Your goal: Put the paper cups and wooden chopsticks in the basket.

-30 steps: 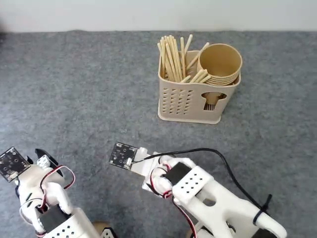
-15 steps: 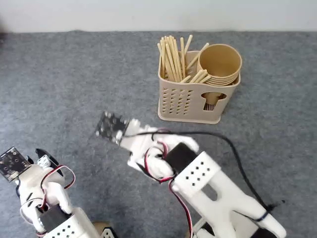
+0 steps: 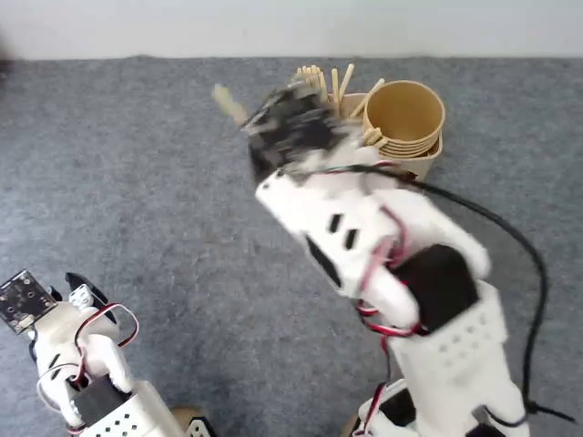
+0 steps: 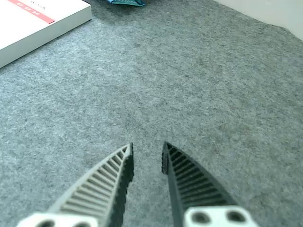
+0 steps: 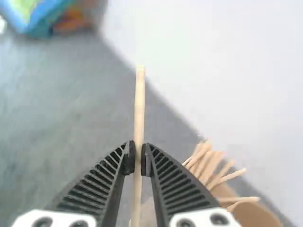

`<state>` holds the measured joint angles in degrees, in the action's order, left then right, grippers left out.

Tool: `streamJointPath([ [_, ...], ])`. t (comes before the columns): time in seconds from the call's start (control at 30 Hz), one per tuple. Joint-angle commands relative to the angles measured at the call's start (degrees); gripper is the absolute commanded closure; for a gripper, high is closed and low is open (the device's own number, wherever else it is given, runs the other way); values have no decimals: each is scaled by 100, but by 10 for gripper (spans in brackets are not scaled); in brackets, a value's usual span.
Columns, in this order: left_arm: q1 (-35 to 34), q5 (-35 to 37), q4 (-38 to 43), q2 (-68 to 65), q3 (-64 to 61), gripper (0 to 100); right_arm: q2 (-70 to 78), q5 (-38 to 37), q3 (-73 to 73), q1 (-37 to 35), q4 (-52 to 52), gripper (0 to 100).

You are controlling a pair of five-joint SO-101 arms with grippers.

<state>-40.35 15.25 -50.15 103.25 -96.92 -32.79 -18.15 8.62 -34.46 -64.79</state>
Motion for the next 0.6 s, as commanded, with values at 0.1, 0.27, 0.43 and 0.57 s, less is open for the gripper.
streamJointPath([
  [0.1, 44, -70, -35, -9, 48, 906, -119, 308, 492, 743, 1974, 989],
  [0.27, 44, -70, -35, -18, 48, 906, -119, 316, -264, 1103, 3284, 989],
  [0.43, 44, -70, -35, -18, 48, 906, -119, 325, -1591, 1534, 4919, 989],
  [0.57, 44, -70, -35, -18, 48, 906, -119, 721, -2611, 1710, 5938, 989],
])
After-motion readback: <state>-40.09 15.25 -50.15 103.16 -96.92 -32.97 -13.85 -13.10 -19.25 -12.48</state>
